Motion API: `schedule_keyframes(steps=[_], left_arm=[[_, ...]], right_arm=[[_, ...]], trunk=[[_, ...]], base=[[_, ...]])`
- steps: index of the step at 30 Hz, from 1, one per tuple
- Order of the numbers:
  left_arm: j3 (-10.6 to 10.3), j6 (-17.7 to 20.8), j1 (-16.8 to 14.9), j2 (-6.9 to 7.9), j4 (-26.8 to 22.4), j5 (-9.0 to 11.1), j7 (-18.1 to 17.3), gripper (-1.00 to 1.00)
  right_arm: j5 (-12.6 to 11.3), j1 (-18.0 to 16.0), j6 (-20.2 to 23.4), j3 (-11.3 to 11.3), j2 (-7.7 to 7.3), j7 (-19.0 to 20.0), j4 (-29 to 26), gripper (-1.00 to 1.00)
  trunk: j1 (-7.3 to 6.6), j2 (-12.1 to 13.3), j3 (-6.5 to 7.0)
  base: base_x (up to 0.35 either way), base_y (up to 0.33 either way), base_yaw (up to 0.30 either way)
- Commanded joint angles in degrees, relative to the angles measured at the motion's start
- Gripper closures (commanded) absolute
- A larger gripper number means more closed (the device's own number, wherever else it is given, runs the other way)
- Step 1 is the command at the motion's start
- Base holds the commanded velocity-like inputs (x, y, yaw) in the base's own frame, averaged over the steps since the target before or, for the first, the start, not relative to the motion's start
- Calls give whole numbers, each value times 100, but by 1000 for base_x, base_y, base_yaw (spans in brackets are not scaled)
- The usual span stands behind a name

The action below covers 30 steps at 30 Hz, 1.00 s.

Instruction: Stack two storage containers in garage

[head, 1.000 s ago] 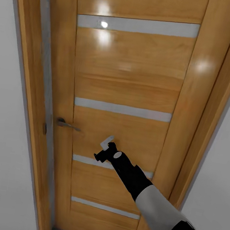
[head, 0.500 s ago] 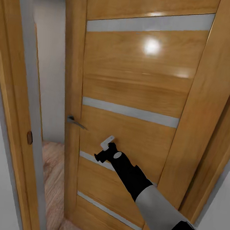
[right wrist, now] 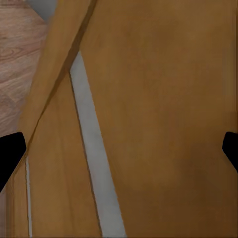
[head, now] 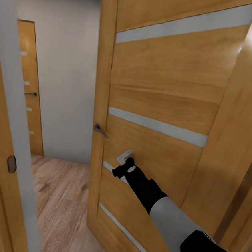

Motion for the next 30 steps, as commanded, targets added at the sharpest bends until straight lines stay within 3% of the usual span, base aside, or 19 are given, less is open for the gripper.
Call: schedule_keyframes(steps=[1,6,10,17,30], left_arm=[[43,-10,0,-2,-5,9,6,-100],[39,-10,2,-2,-5,9,6,-100],[37,-10,1,-2,-5,9,6,-100],[38,-11,1,-2,-5,9,6,-100],[36,-15,3,-2,-5,9,6,-100]], right_arm=[[66,-26,30,0,0,5,5,-100],[-397,-350,35,-2,0,-183,30,-100],[-547,-404,34,-3,0,-354,-6,-100],[-586,-415,95,62,0,-820,-476,-100],[-592,-415,157,135,0,-883,-511,-100]], trunk=[[3,-3,-6],[3,-3,-6],[3,-3,-6],[3,-3,-6],[3,-3,-6]], base=[[238,0,0],[141,0,0],[26,0,0],[1,0,0],[0,0,0]])
